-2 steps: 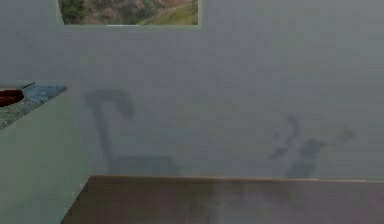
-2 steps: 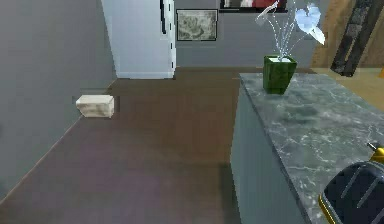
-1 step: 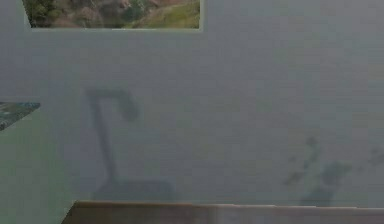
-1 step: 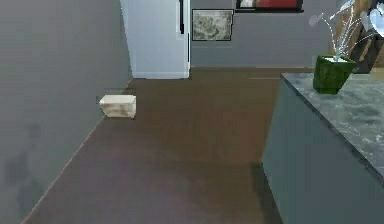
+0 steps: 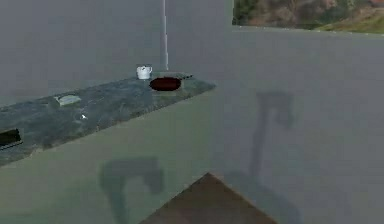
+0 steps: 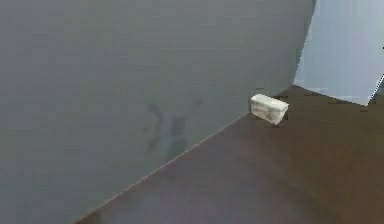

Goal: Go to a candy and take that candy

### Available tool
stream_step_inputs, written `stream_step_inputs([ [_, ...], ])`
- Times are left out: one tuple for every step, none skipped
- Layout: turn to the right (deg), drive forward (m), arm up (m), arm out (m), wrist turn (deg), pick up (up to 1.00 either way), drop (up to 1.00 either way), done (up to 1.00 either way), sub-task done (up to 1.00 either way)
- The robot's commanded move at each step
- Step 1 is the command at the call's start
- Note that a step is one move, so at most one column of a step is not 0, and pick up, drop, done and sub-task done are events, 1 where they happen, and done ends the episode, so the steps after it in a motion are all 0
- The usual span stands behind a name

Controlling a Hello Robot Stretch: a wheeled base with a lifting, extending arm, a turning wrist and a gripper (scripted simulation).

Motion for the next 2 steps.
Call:
stream_step_inputs([
  [-39.0,0.00,0.00,0.00,0.0,0.00,0.00,0.00,0.00],
  [0.0,0.45,0.00,0.00,0.0,0.00,0.00,0.00,0.00],
])
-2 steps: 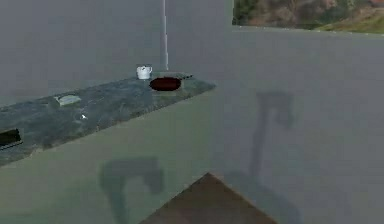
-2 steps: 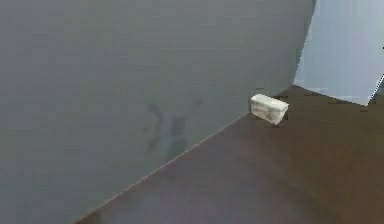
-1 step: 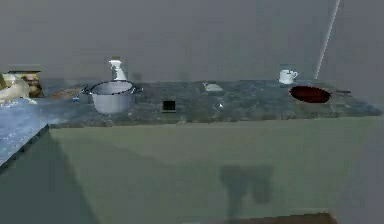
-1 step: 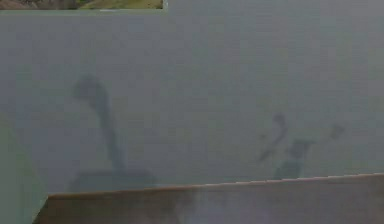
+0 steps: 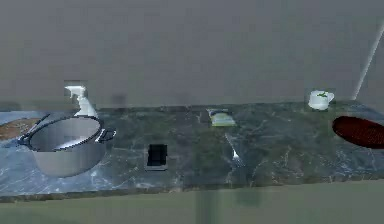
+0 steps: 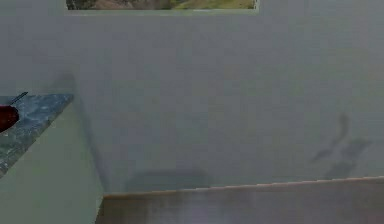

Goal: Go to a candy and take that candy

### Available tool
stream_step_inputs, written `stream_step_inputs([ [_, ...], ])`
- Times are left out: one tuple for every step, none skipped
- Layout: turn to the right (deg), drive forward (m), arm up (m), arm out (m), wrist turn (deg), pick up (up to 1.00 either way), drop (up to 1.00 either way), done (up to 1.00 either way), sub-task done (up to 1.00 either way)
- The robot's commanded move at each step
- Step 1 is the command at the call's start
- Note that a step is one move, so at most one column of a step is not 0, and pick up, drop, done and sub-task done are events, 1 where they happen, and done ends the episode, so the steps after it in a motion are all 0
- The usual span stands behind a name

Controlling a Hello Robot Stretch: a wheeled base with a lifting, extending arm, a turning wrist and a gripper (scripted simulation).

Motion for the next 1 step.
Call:
stream_step_inputs([
  [-45.0,0.00,0.00,0.00,0.0,0.00,0.00,0.00,0.00],
])
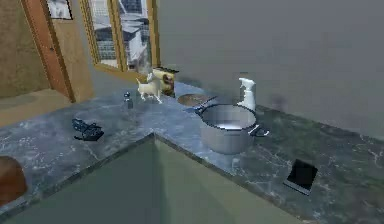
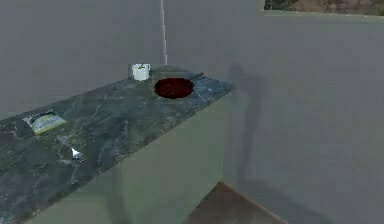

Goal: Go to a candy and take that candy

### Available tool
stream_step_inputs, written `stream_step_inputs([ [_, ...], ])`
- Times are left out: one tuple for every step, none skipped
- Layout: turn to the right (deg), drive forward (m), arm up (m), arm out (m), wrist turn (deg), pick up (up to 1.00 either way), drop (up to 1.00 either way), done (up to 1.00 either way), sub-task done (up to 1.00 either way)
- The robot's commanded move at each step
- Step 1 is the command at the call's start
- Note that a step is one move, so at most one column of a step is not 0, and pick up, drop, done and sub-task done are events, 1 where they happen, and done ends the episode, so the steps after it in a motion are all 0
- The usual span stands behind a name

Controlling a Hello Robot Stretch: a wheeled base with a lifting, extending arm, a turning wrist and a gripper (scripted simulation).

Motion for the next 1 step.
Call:
stream_step_inputs([
  [-30.0,0.00,0.00,0.00,0.0,0.00,0.00,0.00,0.00],
])
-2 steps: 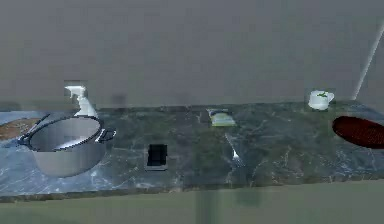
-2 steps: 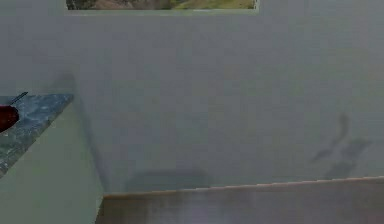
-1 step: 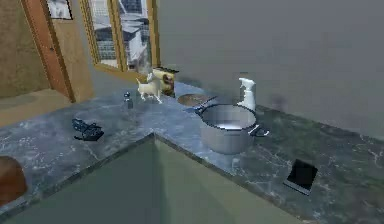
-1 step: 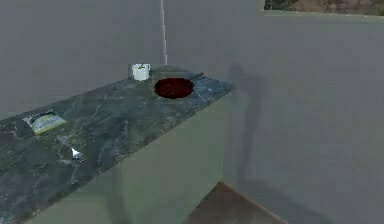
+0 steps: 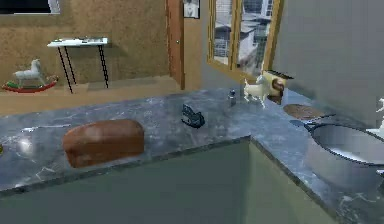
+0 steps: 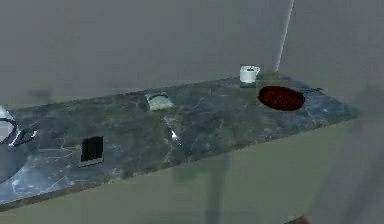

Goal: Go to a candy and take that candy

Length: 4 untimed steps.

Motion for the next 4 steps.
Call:
stream_step_inputs([
  [45.0,0.00,0.00,0.00,0.0,0.00,0.00,0.00,0.00],
  [45.0,0.00,0.00,0.00,0.0,0.00,0.00,0.00,0.00],
  [45.0,0.00,0.00,0.00,0.0,0.00,0.00,0.00,0.00],
  [3.0,0.00,0.00,0.00,0.0,0.00,0.00,0.00,0.00],
])
